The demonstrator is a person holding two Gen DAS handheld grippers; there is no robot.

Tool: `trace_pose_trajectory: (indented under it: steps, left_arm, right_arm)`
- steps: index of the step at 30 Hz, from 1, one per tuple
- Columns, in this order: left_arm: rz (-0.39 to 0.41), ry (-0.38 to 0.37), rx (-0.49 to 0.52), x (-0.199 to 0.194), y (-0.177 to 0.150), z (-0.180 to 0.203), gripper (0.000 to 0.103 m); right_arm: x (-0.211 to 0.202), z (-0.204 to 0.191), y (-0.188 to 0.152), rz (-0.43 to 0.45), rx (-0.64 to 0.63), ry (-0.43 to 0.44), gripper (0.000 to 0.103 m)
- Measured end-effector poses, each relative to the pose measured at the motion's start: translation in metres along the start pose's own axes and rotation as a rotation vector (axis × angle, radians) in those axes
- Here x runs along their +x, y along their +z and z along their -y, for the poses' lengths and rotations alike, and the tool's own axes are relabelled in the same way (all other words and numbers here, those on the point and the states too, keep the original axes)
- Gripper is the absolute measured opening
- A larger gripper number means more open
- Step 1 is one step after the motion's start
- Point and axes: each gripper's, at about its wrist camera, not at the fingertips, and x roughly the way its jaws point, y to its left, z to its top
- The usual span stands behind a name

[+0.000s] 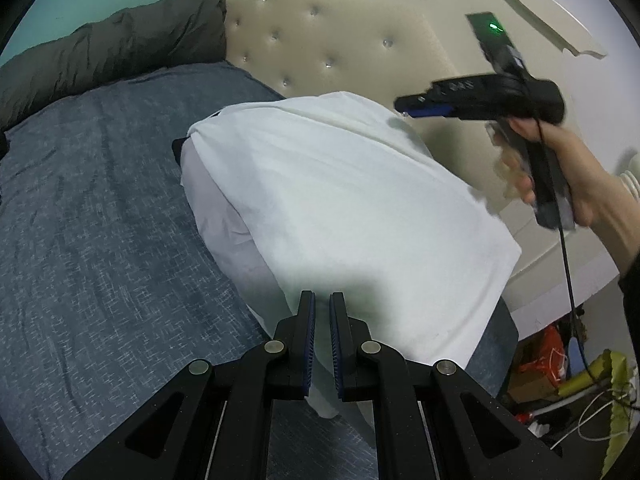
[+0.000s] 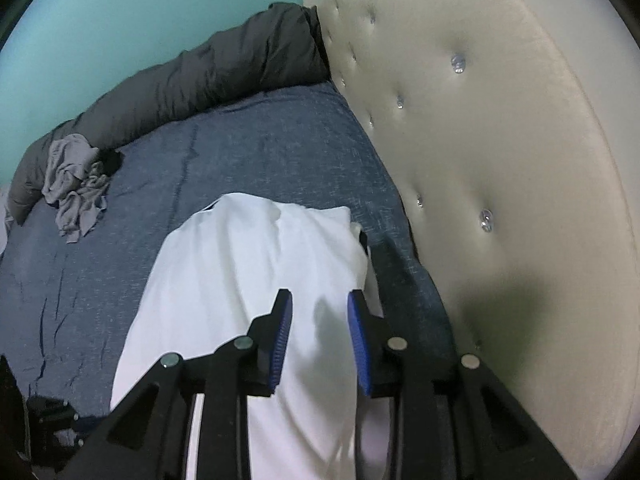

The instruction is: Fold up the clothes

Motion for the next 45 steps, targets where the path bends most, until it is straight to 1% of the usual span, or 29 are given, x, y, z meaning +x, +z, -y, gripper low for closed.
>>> trace_pose_trajectory:
  steps: [2,5,8,11,14,16,18,20,23,26,27,29,32,34,36,37,38,39,40,41,45]
  left_arm:
    - [0.005,-0.001,0.006,0.0,-0.001,0.0,0.008]
    - [0.012,0.0,0.018,0.0,-0.003,0.001,0.008]
    - [0.017,0.005,0.029,0.001,-0.003,0.003,0.008]
    - [0.02,0.003,0.028,0.002,-0.004,0.003,0.008]
    - [0.022,0.001,0.027,0.003,-0.005,0.003,0.008]
    - [0.022,-0.001,0.029,0.004,-0.006,0.002,0.008]
    - [0.021,-0.003,0.03,0.004,-0.006,0.002,0.008]
    - [0.021,-0.006,0.031,0.003,-0.007,0.002,0.008]
    - [0.021,-0.009,0.034,0.002,-0.008,0.002,0.008]
    - [0.019,-0.011,0.035,0.003,-0.009,0.001,0.008]
    - [0.019,-0.012,0.034,0.003,-0.009,0.0,0.008]
    - [0.019,-0.011,0.031,0.004,-0.008,-0.001,0.008]
    - [0.017,-0.009,0.03,0.003,-0.007,-0.001,0.008]
    - [0.017,-0.005,0.03,0.001,-0.006,-0.001,0.008]
    - [0.022,0.001,0.029,-0.003,-0.004,0.0,0.008]
    - [0.026,0.002,0.027,-0.005,-0.003,0.0,0.008]
    - [0.033,0.002,0.024,-0.009,-0.002,0.0,0.008]
    - [0.038,0.001,0.024,-0.013,-0.002,0.001,0.008]
    - [0.04,-0.001,0.026,-0.016,-0.001,0.003,0.008]
    - [0.041,0.0,0.031,-0.018,-0.002,0.006,0.008]
    - [0.034,0.003,0.06,-0.024,-0.005,0.016,0.008]
  right_arm:
    - [0.007,0.003,0.005,-0.01,-0.002,-0.016,0.028]
    - [0.014,0.005,0.008,-0.015,-0.004,-0.005,0.028]
    - [0.021,0.005,0.01,-0.02,-0.017,0.007,0.012]
    - [0.027,0.006,0.011,-0.027,-0.017,-0.005,0.002]
    - [0.025,0.008,0.014,0.017,-0.025,-0.047,0.001]
    - [0.022,0.016,0.017,0.05,0.015,-0.085,0.001]
    - [0.023,0.029,0.02,0.06,0.07,-0.126,0.001]
    - [0.034,0.033,0.02,0.024,0.076,-0.161,0.001]
    - [0.043,0.036,0.017,0.003,0.097,-0.168,0.001]
    - [0.051,0.038,0.015,-0.042,0.112,-0.136,0.001]
    - [0.049,0.039,0.014,-0.03,0.118,-0.136,0.001]
    - [0.043,0.048,0.013,-0.025,0.17,-0.096,0.002]
    - [0.028,0.055,0.008,0.001,0.211,-0.062,0.003]
    - [0.014,0.056,0.001,0.03,0.236,-0.015,0.003]
    - [-0.002,0.06,-0.011,0.039,0.266,0.039,0.004]
    - [-0.009,0.059,-0.018,0.041,0.259,0.055,0.005]
    - [-0.017,0.057,-0.026,0.044,0.253,0.071,0.01]
    - [-0.025,0.056,-0.034,0.046,0.246,0.087,0.018]
    - [-0.032,0.054,-0.041,0.049,0.239,0.102,0.021]
    - [-0.04,0.053,-0.049,0.052,0.233,0.118,0.023]
    - [-0.064,0.045,-0.081,0.071,0.203,0.183,0.023]
